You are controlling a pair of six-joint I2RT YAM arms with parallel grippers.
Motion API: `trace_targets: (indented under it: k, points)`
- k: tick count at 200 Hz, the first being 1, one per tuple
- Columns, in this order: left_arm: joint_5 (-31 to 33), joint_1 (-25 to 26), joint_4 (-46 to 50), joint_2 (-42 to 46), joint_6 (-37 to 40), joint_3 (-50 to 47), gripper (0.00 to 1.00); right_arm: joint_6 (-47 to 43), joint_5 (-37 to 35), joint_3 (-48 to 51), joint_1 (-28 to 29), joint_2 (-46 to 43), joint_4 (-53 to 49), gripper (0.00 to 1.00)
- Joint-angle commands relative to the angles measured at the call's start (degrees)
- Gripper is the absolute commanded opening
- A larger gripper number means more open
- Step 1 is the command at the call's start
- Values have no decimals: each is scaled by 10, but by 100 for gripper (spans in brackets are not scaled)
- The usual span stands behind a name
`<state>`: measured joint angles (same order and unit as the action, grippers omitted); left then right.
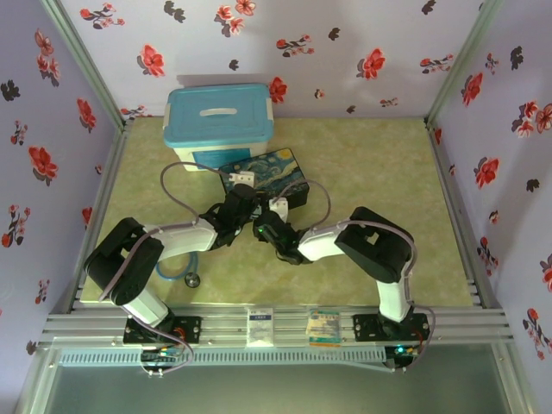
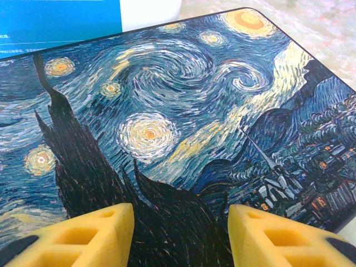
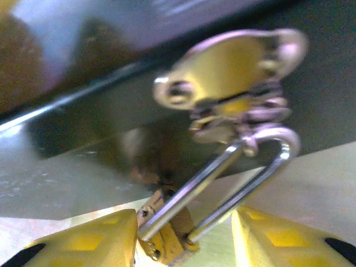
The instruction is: Unlock a padlock with a key
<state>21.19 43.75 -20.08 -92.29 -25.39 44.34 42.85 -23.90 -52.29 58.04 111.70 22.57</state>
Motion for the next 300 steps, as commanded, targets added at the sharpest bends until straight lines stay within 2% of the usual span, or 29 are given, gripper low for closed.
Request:
trace_targets:
  k: [1, 14, 43, 79, 107, 139, 176, 191, 218, 227, 255, 300]
  points:
    - [-27, 3, 92, -16, -23, -22, 49, 22, 24, -41, 40, 46, -111, 47]
    - [-28, 3, 94, -16, -25, -22, 49, 50, -3, -46, 39, 50, -140, 45]
    - [-28, 3, 100, -18, -26, -18, 49, 73, 41, -32, 38, 54, -110, 22]
    - [-26, 3, 104, -21, -32, -18, 49, 108, 95, 74, 38, 0, 25, 15]
    - [-26, 4, 96, -18, -36, -24, 49, 116, 118, 145, 32, -32, 116, 6]
    - [-26, 4, 101, -11, -35, -25, 49, 130, 139, 176, 19, -40, 166, 1]
    - [-21, 4, 99, -7, -34, -33, 49, 148, 201, 250, -19, -38, 301, 0]
    - [-22, 4, 95, -9, -34, -35, 47, 156, 233, 273, -39, -15, 372, 0]
    - [-24, 4, 93, -19, -34, -33, 45, 190, 268, 297, -64, 63, 563, 0]
    - [-25, 4, 94, -21, -33, -32, 45, 197, 274, 289, -68, 76, 569, 0]
    - [-27, 4, 95, -22, -29, -35, 44, 176, 244, 286, -55, 60, 569, 0]
    - [-27, 4, 90, -26, -26, -41, 41, 241, 148, 272, -37, 40, 569, 0]
